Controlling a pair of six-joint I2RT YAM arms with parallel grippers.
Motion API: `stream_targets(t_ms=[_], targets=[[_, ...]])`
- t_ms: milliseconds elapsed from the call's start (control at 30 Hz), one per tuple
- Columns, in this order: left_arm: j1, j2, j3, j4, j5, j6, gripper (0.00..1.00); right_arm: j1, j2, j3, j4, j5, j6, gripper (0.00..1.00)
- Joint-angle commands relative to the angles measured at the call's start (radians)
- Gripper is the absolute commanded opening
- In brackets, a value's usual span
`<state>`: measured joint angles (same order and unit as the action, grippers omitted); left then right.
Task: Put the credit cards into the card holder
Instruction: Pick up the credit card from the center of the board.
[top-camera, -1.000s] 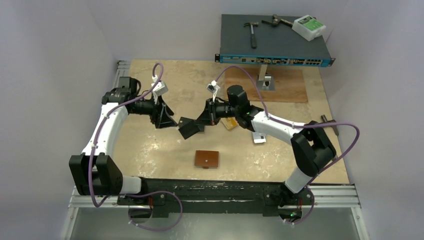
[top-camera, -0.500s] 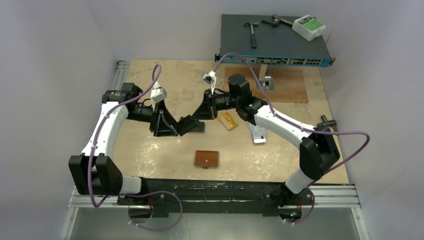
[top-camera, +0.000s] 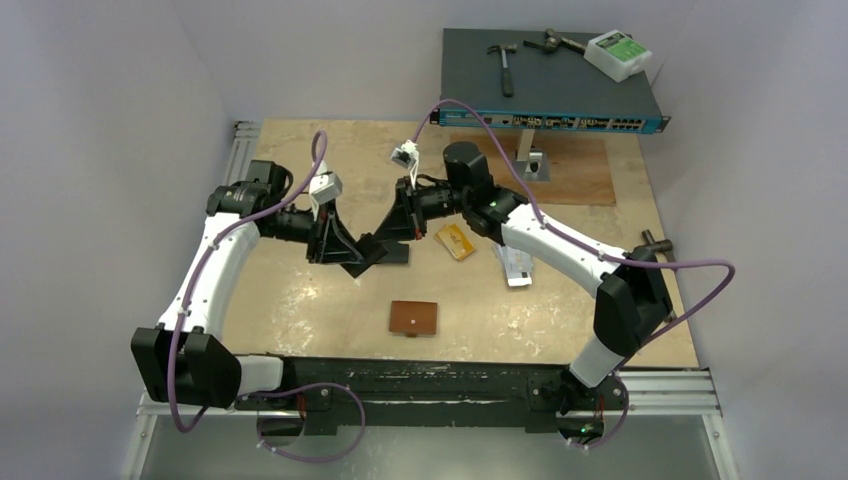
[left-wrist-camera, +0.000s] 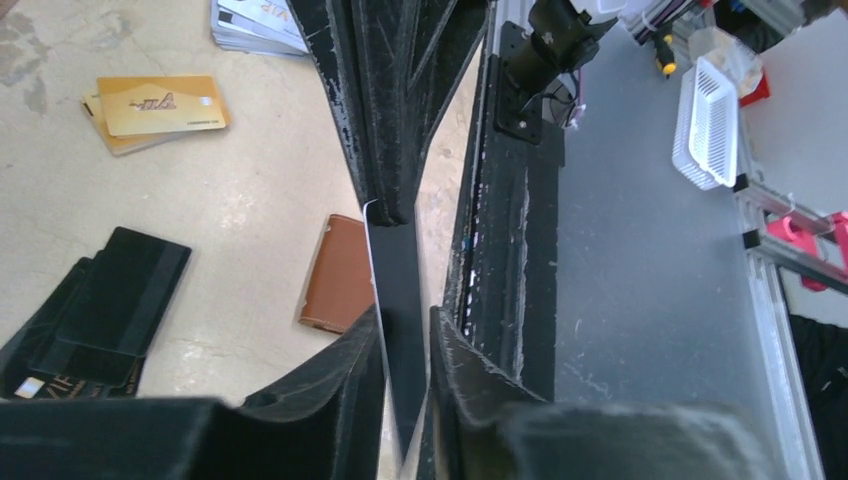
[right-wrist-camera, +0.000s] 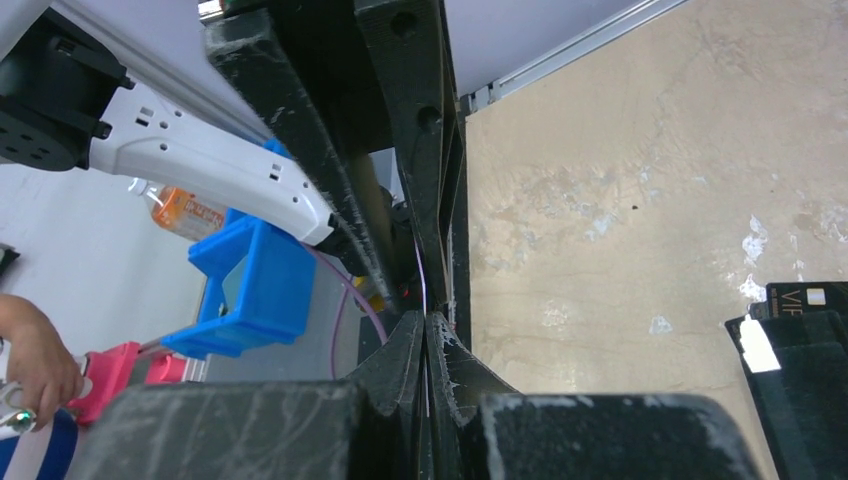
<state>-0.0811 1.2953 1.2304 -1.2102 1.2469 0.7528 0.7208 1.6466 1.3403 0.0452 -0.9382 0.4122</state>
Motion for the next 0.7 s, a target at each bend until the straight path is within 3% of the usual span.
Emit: stream_targets(t_ms=[0, 67, 200, 333, 467, 500, 667], targets=[[-0.007, -0.017, 0.0, 0.028, 0.016, -0.007, 0.11, 0.002, -0.015, 0.041, -0.021, -0.05, -0.044, 0.0], [-0.012, -0.022, -0.002, 0.035, 0.012, -0.02, 0.03, 0.002, -0.023, 0.036, -0.004, -0.067, -0.043, 0.0], [-0.014, -0.051, -0.018, 0.087, 0.025, -0.094, 0.0, -0.007, -0.036, 0.034, 0.038, -0.062, -0.014, 0.0], [-0.014, -0.081, -0.045, 0.246, 0.036, -0.304, 0.0, -0.049, -0.077, -0.033, 0.192, -0.037, 0.109, 0.26], [-0.001, -0.119, -0.089, 0.515, 0.045, -0.611, 0.0, -0.096, -0.185, -0.185, 0.416, 0.045, 0.223, 0.4], [0.009, -0.127, -0.102, 0.586, 0.051, -0.703, 0.0, -0.105, -0.224, -0.234, 0.447, 0.079, 0.245, 0.47], [0.028, -0.153, -0.168, 0.883, 0.062, -1.105, 0.0, -0.108, -0.286, -0.33, 0.512, 0.133, 0.291, 0.58]])
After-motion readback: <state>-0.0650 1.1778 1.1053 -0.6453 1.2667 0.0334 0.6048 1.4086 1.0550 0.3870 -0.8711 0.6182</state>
